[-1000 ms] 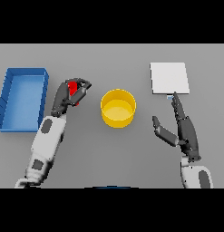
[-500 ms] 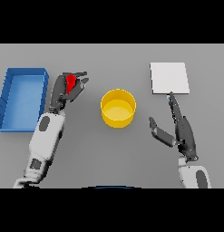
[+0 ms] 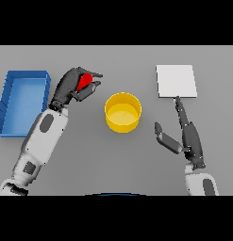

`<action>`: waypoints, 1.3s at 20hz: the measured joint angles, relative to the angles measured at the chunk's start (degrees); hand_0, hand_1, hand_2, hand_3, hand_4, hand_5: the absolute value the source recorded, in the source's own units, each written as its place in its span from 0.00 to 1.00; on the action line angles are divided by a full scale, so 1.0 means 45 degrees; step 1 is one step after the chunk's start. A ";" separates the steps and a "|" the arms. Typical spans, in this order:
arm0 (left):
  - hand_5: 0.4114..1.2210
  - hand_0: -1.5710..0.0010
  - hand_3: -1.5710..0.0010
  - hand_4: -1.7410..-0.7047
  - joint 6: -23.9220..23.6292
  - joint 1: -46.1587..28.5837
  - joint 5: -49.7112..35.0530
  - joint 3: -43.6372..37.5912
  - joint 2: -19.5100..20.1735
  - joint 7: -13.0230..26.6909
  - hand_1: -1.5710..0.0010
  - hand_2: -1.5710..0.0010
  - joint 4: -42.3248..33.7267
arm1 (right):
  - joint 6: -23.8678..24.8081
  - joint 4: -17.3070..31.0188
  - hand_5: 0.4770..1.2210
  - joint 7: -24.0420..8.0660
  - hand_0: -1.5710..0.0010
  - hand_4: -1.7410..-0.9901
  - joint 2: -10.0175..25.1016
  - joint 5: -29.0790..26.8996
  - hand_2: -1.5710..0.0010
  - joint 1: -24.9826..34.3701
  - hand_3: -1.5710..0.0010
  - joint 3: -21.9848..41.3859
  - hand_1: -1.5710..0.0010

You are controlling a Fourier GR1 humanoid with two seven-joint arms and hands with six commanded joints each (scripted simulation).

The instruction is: Pick up the red beaker and tilt it to pour out 1 green nut into yellow bowl. Pick up the yellow bowl and place it on the metallic measuring scale.

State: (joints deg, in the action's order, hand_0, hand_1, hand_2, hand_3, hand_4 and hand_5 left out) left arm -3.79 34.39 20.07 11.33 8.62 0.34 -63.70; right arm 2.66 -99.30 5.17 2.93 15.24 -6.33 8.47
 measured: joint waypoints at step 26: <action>1.00 0.00 0.00 0.02 0.4772 0.6475 0.7882 0.9302 0.1790 -0.0121 0.00 0.00 0.3066 | 0.0281 0.0255 0.23 -0.0039 1.00 0.73 -0.0217 0.0050 1.00 0.0173 1.00 -0.0117 1.00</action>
State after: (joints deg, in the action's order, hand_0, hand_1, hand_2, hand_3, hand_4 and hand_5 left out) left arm 17.69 63.53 55.53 53.19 16.68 -0.21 -49.91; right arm 3.93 -98.15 4.99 1.96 15.46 -5.55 7.94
